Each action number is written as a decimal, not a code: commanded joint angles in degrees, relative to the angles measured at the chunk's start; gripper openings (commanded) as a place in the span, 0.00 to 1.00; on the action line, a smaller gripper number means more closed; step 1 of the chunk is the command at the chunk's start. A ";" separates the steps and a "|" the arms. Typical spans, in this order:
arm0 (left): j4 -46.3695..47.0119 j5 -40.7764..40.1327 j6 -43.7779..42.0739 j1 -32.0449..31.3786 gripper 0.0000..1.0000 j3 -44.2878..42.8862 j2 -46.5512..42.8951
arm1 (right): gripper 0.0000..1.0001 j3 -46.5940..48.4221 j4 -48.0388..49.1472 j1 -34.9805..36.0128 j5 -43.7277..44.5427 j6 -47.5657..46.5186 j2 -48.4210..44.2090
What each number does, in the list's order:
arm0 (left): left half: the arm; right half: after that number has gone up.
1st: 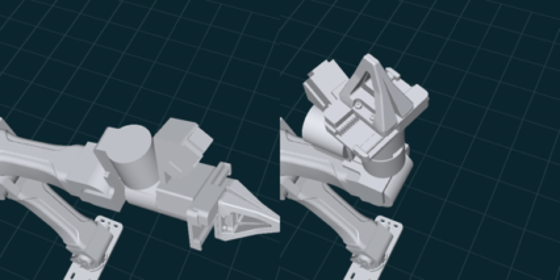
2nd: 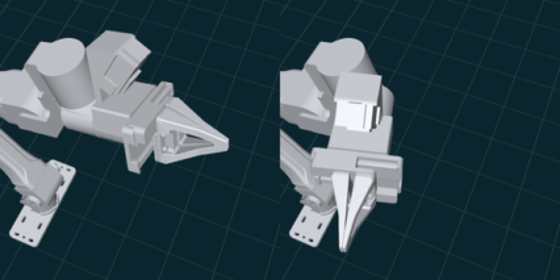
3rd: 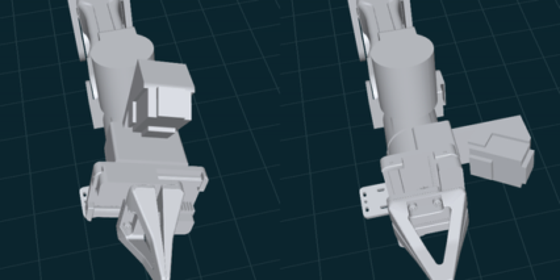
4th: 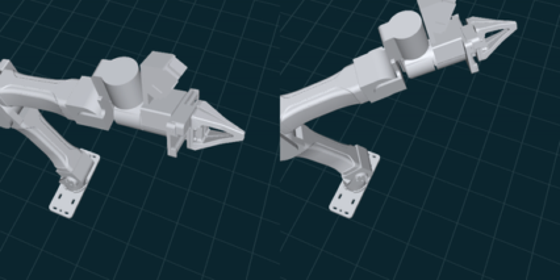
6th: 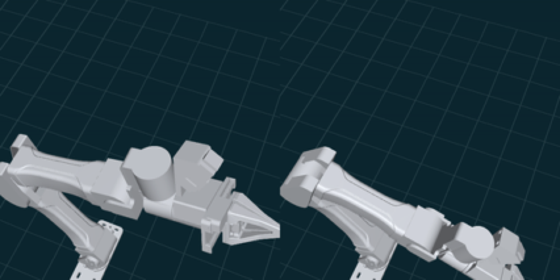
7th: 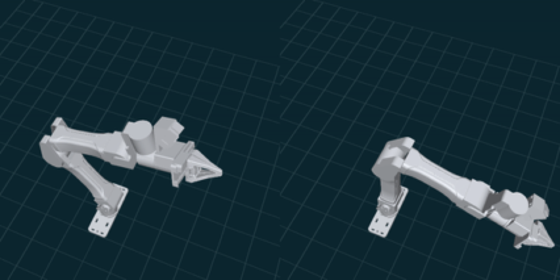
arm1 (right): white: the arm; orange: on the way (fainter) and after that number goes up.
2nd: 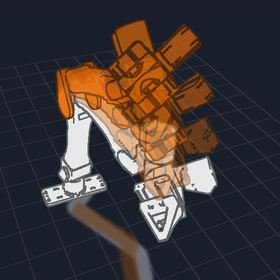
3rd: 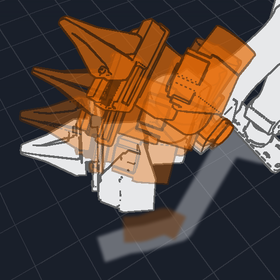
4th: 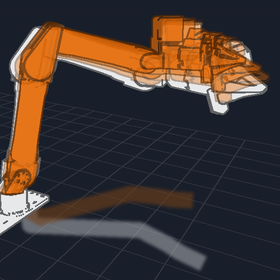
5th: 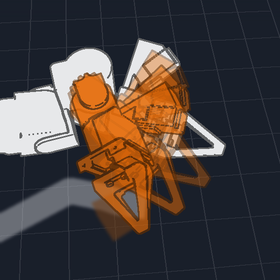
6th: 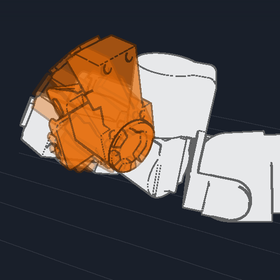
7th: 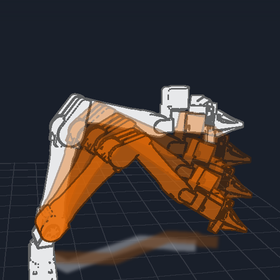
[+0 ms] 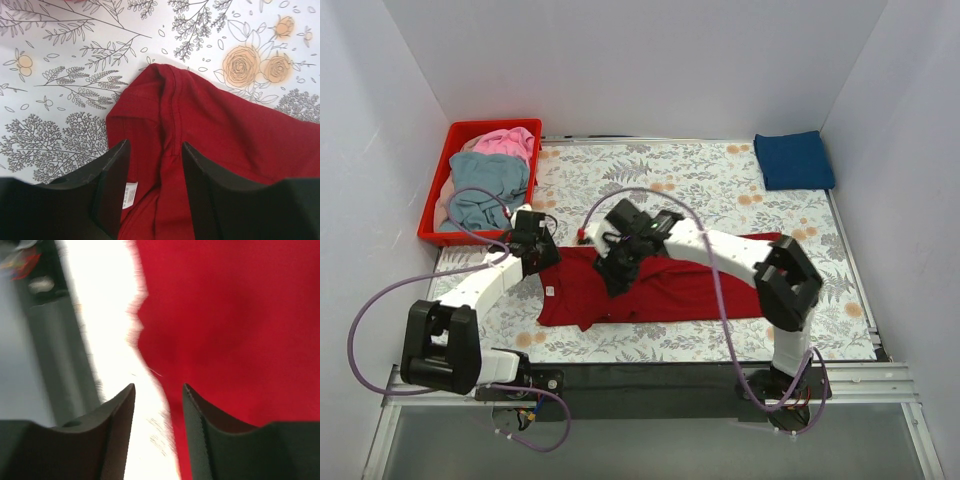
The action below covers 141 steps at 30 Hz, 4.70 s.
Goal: Fold and stack the t-shirts
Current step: Fold the tshirt
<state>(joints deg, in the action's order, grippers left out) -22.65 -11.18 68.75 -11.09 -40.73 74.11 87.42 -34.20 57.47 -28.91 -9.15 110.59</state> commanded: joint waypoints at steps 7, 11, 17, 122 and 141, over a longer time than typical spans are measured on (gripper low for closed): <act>-1.43 -1.47 1.56 0.72 0.30 -9.27 10.08 | 0.50 -20.57 12.01 -34.50 24.95 16.43 -21.72; -1.69 -1.65 2.00 0.90 0.27 -11.64 13.78 | 0.49 -29.38 22.47 -46.90 21.27 21.45 -25.07; -2.57 -2.71 2.26 1.33 0.16 -14.90 19.31 | 0.47 -34.50 31.11 -59.75 16.17 23.99 -20.86; -4.06 1.51 4.55 -0.68 0.47 -28.89 19.89 | 0.46 -31.42 38.41 -57.66 7.38 30.67 -18.29; -7.49 16.25 15.35 -2.97 0.75 6.36 -23.75 | 0.47 -42.24 47.11 -22.68 6.76 50.98 -20.51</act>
<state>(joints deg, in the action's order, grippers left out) -29.69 -1.74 81.32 -14.15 -35.86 48.31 44.03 10.15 33.52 -22.98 38.33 88.31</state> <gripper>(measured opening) 0.751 0.468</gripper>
